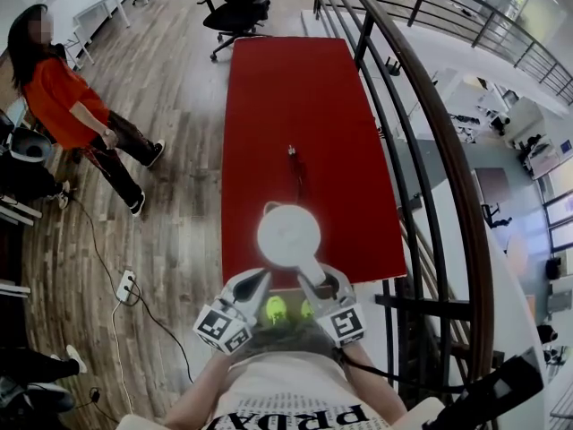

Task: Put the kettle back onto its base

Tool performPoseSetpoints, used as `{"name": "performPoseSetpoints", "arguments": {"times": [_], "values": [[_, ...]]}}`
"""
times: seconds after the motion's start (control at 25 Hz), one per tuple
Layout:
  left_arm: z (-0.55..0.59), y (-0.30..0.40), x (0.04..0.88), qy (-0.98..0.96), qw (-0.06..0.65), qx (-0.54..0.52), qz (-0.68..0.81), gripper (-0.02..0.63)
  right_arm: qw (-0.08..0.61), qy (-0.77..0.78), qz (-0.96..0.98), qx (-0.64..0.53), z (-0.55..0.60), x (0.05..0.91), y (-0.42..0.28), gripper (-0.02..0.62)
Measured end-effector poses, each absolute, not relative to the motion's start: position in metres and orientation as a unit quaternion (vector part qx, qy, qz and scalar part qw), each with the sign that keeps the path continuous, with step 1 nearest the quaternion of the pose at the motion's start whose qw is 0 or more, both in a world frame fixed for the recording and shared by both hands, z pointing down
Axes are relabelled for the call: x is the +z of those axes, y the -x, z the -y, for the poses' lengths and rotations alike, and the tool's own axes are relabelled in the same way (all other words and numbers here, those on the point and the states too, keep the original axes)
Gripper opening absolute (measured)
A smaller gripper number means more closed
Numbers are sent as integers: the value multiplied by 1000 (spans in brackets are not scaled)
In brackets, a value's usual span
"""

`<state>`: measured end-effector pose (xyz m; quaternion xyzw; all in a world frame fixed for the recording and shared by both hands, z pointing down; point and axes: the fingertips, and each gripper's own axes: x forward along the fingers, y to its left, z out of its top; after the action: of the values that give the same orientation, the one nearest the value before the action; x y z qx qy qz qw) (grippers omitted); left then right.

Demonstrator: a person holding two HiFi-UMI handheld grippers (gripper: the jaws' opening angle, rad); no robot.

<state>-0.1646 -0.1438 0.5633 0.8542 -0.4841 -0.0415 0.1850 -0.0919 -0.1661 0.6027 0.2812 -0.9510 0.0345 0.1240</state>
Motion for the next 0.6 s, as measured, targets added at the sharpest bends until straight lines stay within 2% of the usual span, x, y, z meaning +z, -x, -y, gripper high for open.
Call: {"name": "performPoseSetpoints", "arguments": {"times": [0.2, 0.24, 0.36, 0.6], "values": [[140, 163, 559, -852, 180, -47, 489, -8, 130, -268, 954, 18, 159, 599, 91, 137], [141, 164, 556, -852, 179, -49, 490, -8, 128, -265, 956, 17, 158, 595, 92, 168], [142, 165, 548, -854, 172, -55, 488, -8, 137, -255, 957, 12, 158, 587, 93, 195], [154, 169, 534, -857, 150, -66, 489, -8, 111, -252, 961, -28, 170, 550, 88, 206]]}}
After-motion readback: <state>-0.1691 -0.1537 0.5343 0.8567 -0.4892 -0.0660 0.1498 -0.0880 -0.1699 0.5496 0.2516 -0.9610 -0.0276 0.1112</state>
